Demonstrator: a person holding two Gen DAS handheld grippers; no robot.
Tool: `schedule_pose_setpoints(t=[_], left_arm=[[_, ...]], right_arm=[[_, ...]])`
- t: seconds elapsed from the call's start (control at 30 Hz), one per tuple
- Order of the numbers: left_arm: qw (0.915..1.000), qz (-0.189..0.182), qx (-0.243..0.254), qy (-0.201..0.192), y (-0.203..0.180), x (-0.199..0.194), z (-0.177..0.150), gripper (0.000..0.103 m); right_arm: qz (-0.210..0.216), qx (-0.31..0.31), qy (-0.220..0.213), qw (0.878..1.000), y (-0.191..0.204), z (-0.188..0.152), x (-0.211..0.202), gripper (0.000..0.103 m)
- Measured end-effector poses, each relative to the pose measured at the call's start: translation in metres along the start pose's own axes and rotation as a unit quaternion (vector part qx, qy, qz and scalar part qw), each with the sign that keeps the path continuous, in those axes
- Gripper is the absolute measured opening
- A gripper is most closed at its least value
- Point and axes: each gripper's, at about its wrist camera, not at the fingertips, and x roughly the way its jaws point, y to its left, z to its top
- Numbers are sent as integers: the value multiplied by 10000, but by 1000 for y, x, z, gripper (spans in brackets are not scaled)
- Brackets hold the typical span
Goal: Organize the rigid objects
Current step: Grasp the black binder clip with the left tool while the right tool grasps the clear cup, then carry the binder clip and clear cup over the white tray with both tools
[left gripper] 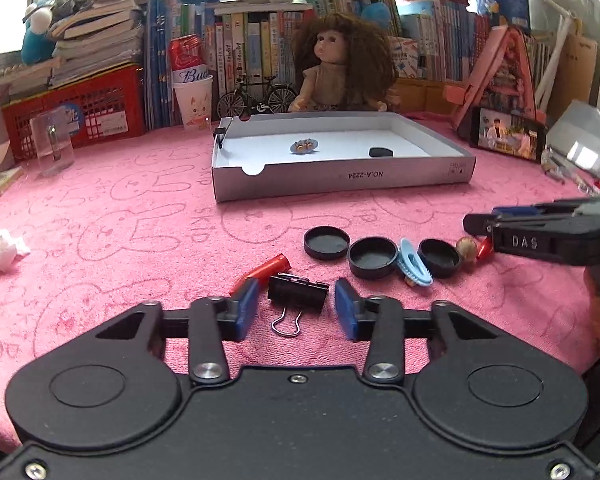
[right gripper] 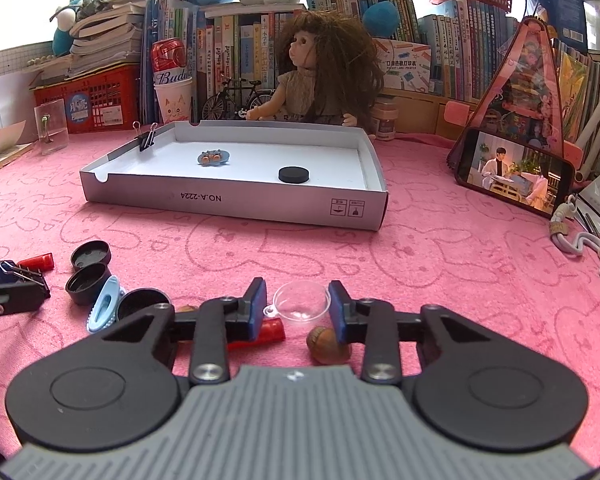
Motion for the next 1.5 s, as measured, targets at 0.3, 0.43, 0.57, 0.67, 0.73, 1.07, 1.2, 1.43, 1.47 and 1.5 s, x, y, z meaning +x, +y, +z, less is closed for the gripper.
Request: schedule_pose_setpoints(t=[0.3,0.43,0.57,0.67,0.73,1.07,1.2,1.43,1.47,1.5], left_arm=[[10000,-90,34,-12,-2,5,1,33],[10000,-40,62,-24,-4,4,1,32],[9999,-86,-59,-65,-3,1,4,32],[9999,-87,-46,-133,-4,-1,8,32],[9998,-93,-64,-173,-4,-2,12,32],[9993,-150,-297,-198,-1,7,34,32],[9987,-199,-402,-243,-1,12,45,32],[9982,-214,-392,-401,-3,29,71,32],[9981,-211,-406,-411,-4,33,75,32],[9981,-222,-413,-396,-5,38,80,32]], right_arm=[[3,-7,-1,10000,1,0,0,38],[4,-6,-4,10000,0,0,0,38],[-1,107,-40,9999,-2,1,-2,38],[25,153,-88,9998,-4,2,-6,38],[7,145,-138,9998,-5,5,-8,38],[54,236,-193,9995,-8,19,-8,38],[67,245,-221,9994,-8,23,-6,38],[104,351,-261,9990,-14,42,4,38],[114,395,-265,9988,-16,46,5,38],[124,443,-261,9986,-17,49,7,38]])
